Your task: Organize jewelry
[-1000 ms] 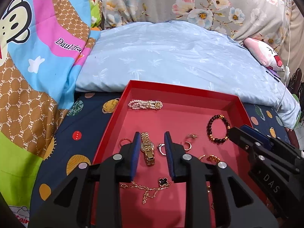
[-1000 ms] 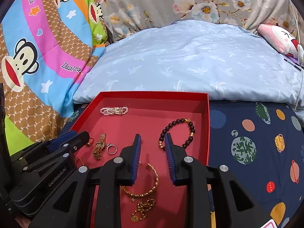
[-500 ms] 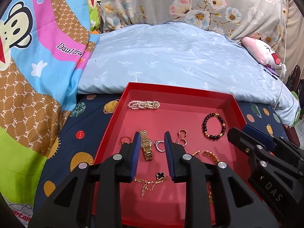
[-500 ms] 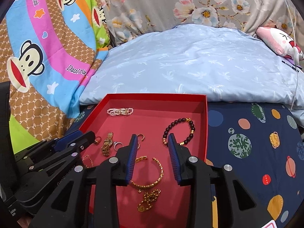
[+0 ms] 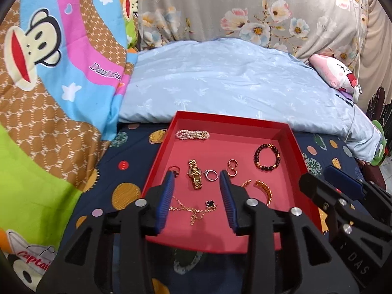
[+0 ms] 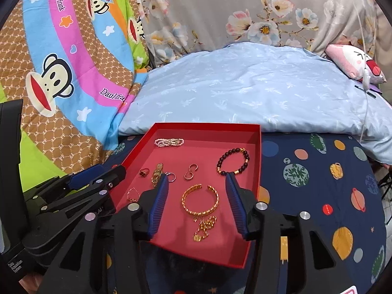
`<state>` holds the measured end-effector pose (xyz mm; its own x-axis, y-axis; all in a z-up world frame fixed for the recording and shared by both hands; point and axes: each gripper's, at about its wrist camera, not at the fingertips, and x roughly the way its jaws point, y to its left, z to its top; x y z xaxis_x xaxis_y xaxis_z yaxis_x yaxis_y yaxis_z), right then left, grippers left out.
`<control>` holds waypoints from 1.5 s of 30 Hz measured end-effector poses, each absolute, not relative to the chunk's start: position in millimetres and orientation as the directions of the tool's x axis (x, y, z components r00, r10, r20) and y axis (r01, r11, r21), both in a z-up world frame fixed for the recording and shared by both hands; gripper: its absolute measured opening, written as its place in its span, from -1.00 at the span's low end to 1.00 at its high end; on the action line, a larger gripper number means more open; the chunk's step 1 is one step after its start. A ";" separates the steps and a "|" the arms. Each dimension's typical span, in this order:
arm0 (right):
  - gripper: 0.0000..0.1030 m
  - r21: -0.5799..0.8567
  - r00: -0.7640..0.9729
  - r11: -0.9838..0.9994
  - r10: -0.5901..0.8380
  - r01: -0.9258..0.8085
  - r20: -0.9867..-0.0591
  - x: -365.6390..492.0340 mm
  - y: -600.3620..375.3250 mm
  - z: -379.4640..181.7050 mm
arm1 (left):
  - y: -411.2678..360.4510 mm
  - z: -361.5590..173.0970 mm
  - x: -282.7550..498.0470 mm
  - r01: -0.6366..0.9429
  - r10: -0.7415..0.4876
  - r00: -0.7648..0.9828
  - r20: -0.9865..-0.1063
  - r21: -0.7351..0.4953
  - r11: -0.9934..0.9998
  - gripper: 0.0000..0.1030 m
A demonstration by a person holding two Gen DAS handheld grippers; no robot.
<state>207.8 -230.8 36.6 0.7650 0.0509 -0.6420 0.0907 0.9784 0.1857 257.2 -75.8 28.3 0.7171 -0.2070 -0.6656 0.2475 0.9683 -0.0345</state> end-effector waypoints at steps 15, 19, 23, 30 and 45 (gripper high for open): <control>0.29 0.102 0.763 0.980 -0.065 0.169 -0.643 124.8 -206.1 31.3 | -58.0 28.6 176.0 0.204 -0.136 0.760 -0.636 0.033 0.978 0.21; 0.60 0.100 0.767 0.975 -0.092 0.199 -0.636 102.9 -208.7 29.4 | -44.1 25.6 156.4 0.151 -0.101 0.777 -0.622 0.029 0.988 0.74; 0.66 0.132 0.763 0.969 -0.079 0.211 -0.642 88.5 -210.2 22.4 | -39.8 22.3 143.3 0.142 -0.088 0.780 -0.619 0.037 0.989 0.80; 0.66 0.113 0.749 0.965 -0.107 0.236 -0.654 73.0 -203.6 15.6 | -35.1 15.5 127.5 0.136 -0.075 0.776 -0.626 0.050 0.989 0.85; 0.66 0.109 0.741 0.958 -0.131 0.266 -0.658 56.4 -199.0 8.2 | -29.1 5.6 112.3 0.122 -0.073 0.757 -0.649 0.031 0.992 0.85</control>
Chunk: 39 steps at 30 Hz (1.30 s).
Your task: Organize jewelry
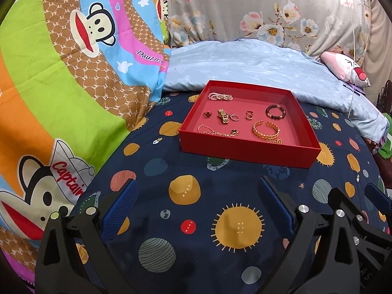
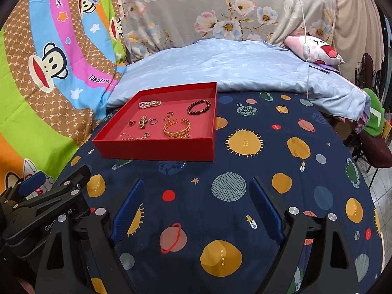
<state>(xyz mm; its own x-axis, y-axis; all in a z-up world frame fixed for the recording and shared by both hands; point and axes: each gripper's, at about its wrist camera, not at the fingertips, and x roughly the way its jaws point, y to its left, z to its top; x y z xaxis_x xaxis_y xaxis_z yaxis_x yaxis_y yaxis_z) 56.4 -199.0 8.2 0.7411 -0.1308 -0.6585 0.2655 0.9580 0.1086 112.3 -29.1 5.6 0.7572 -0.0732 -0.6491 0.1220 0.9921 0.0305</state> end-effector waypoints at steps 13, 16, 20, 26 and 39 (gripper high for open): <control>0.66 0.091 0.741 0.959 -0.147 0.270 -0.655 49.6 -194.3 8.9 | -24.7 4.6 104.2 0.102 -0.062 0.759 -0.648 0.024 0.995 0.85; 0.66 0.096 0.741 0.958 -0.144 0.271 -0.656 48.4 -193.5 8.9 | -23.5 5.3 104.0 0.099 -0.061 0.760 -0.647 0.021 0.995 0.85; 0.66 0.093 0.742 0.958 -0.145 0.270 -0.655 48.0 -193.0 8.9 | -22.2 6.0 103.2 0.093 -0.057 0.761 -0.647 0.023 0.995 0.85; 0.66 0.095 0.741 0.958 -0.143 0.269 -0.656 47.8 -192.1 8.8 | -22.1 5.8 103.1 0.094 -0.056 0.761 -0.646 0.024 0.995 0.85; 0.66 0.100 0.739 0.960 -0.132 0.261 -0.660 49.6 -188.2 8.8 | -18.0 5.1 104.7 0.081 -0.046 0.753 -0.656 0.024 0.996 0.85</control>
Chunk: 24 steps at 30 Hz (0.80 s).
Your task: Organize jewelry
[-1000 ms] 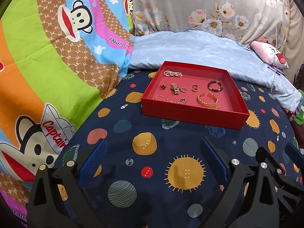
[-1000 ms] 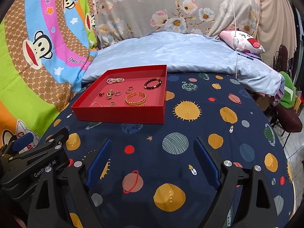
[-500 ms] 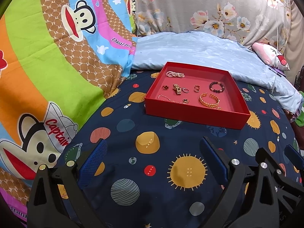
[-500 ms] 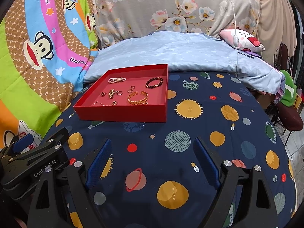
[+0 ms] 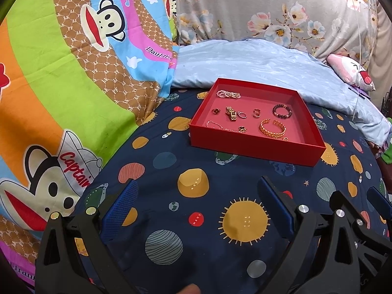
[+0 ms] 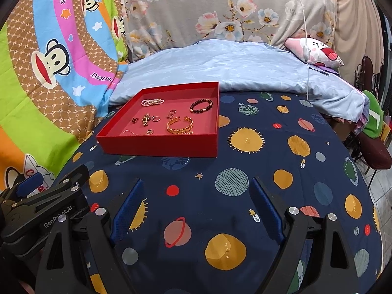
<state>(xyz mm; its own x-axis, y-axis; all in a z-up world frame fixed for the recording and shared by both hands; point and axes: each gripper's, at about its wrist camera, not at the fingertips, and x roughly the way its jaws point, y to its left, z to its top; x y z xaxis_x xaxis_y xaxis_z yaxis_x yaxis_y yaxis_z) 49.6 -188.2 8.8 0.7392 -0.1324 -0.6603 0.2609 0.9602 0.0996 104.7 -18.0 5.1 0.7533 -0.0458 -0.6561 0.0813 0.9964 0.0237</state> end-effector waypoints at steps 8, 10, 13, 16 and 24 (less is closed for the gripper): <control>0.66 0.099 0.739 0.960 -0.134 0.262 -0.660 49.9 -188.7 8.8 | -18.5 6.3 104.3 0.078 -0.040 0.756 -0.653 0.029 0.997 0.85; 0.66 0.098 0.739 0.960 -0.133 0.261 -0.661 49.8 -188.7 8.9 | -18.6 6.4 104.5 0.079 -0.042 0.755 -0.655 0.028 0.997 0.85; 0.66 0.099 0.741 0.961 -0.132 0.260 -0.658 49.7 -189.0 9.1 | -18.7 6.4 104.3 0.078 -0.040 0.755 -0.654 0.029 0.997 0.85; 0.66 0.100 0.742 0.961 -0.130 0.257 -0.658 48.9 -188.7 9.4 | -18.2 6.9 104.1 0.073 -0.031 0.757 -0.653 0.038 0.997 0.85; 0.66 0.099 0.738 0.962 -0.126 0.253 -0.662 47.1 -187.6 8.7 | -17.5 5.6 103.5 0.074 -0.023 0.748 -0.663 0.048 0.996 0.86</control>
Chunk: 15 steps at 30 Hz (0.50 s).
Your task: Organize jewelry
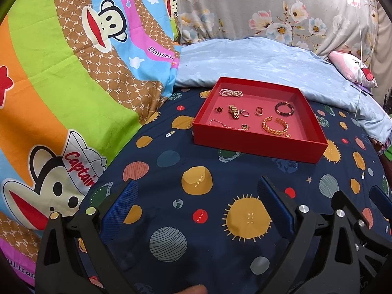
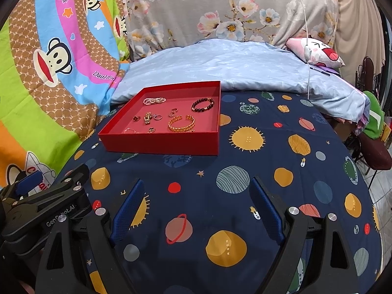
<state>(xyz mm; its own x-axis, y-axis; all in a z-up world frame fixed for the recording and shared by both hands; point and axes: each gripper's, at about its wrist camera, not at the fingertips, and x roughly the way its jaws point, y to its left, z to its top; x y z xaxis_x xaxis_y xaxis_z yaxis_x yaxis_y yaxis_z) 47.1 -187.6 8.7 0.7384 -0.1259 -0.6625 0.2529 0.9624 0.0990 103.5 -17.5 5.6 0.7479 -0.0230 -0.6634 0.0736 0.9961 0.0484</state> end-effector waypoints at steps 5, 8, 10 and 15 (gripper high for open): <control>0.66 0.094 0.739 0.965 -0.122 0.244 -0.663 46.0 -184.8 7.3 | -18.2 4.2 101.9 0.043 0.017 0.749 -0.663 0.075 0.996 0.89; 0.66 0.089 0.739 0.966 -0.124 0.241 -0.662 45.6 -183.0 7.1 | -16.9 2.4 102.3 0.030 0.026 0.743 -0.669 0.073 0.997 0.89; 0.66 0.091 0.739 0.967 -0.121 0.240 -0.662 45.0 -182.9 6.4 | -16.4 1.5 102.5 0.029 0.024 0.740 -0.673 0.068 0.997 0.89; 0.66 0.092 0.739 0.966 -0.123 0.243 -0.663 44.2 -183.0 6.1 | -15.8 0.0 103.3 0.038 0.012 0.734 -0.679 0.058 0.998 0.89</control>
